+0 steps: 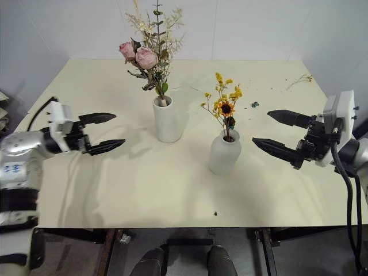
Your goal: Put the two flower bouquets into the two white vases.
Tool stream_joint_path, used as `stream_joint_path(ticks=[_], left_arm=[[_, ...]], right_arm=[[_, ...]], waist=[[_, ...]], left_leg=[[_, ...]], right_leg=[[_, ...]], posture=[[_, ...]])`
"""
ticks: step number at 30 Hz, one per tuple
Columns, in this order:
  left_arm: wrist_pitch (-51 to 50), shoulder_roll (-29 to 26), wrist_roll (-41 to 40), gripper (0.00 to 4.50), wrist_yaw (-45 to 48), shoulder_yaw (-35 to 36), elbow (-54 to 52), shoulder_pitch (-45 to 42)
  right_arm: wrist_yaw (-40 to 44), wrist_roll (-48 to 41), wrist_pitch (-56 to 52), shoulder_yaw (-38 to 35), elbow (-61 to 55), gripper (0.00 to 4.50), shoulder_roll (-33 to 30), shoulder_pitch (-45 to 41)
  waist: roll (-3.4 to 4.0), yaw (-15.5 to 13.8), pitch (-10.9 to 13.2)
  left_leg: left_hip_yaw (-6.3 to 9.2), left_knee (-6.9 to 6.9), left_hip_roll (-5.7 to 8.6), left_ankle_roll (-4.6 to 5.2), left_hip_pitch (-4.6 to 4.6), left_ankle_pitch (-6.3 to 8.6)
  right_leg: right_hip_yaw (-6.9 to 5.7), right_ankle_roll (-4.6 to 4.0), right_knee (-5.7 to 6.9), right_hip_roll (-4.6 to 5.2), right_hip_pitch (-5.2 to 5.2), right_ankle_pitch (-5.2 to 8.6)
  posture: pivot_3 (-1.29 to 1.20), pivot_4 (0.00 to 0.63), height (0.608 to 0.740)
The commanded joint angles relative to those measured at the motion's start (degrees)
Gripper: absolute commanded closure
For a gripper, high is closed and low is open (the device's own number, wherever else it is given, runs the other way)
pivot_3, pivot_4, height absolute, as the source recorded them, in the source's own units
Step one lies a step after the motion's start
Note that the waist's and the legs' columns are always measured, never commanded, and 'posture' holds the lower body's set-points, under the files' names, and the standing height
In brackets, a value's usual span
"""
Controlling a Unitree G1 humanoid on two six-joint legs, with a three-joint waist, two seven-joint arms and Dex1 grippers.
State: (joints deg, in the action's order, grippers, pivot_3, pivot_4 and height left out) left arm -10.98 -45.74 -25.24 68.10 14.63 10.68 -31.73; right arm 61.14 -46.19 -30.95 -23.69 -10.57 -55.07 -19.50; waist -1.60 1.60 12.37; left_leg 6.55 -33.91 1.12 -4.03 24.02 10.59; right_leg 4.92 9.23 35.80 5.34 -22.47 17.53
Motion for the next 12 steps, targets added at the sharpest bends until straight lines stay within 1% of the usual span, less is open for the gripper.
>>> stream_joint_path(ticks=[1, 5, 8, 10, 12], left_arm=[[-6.5, -3.7, -3.6, 0.03, -1.4, 2.7, -9.2, 2.8], [-6.8, -4.2, -4.5, 0.03, -3.5, 5.5, -11.2, 5.7], [-7.5, -3.9, -4.9, 0.03, -4.6, 6.1, -13.1, 8.1], [-7.1, -3.7, -4.8, 0.03, -5.0, 6.0, -13.1, 9.0], [-6.9, -3.6, -4.8, 0.03, -5.4, 5.5, -12.8, 8.6]], right_arm=[[3.5, 4.2, 3.9, 1.2, 7.3, 0.0, -1.8, -2.3], [5.9, 8.8, 8.8, 4.4, 15.9, 0.0, 0.0, -5.6], [6.3, 11.4, 12.6, 5.1, 21.0, 0.0, 1.4, -7.5], [6.6, 12.8, 14.4, 5.6, 22.7, 0.0, 2.1, -8.7], [6.7, 13.6, 15.4, 6.0, 23.2, 0.0, 2.5, -10.1]], waist=[[0.0, 0.0, 0.0], [0.01, 0.1, 0.0], [0.01, 0.3, 0.0], [0.02, 0.3, 0.0], [0.02, 0.3, 0.0]], left_leg=[[-0.02, -0.01, -0.01, 0.0, 0.0, -0.02], [-0.19, -0.01, -0.01, 0.07, 0.01, -0.08], [-0.23, 0.0, -0.05, 0.07, 0.0, -0.08], [-0.25, 0.08, -0.06, 0.07, 0.01, -0.08], [-0.25, 0.15, -0.09, 0.07, 0.01, -0.08]], right_leg=[[0.0, -0.03, -0.05, 0.0, 0.02, -0.01], [0.01, -0.61, -0.18, 0.09, 0.08, 0.25], [0.03, -0.56, -0.16, 0.06, 0.03, 0.23], [0.04, -0.1, -0.14, 0.06, -0.03, -0.01], [0.03, -0.1, -0.12, 0.03, -0.07, -0.01]], posture=[[0.0, 0.15, 0.74], [0.0, 0.15, 0.74], [0.0, 0.15, 0.74], [0.0, 0.15, 0.74], [0.0, 0.15, 0.74]])
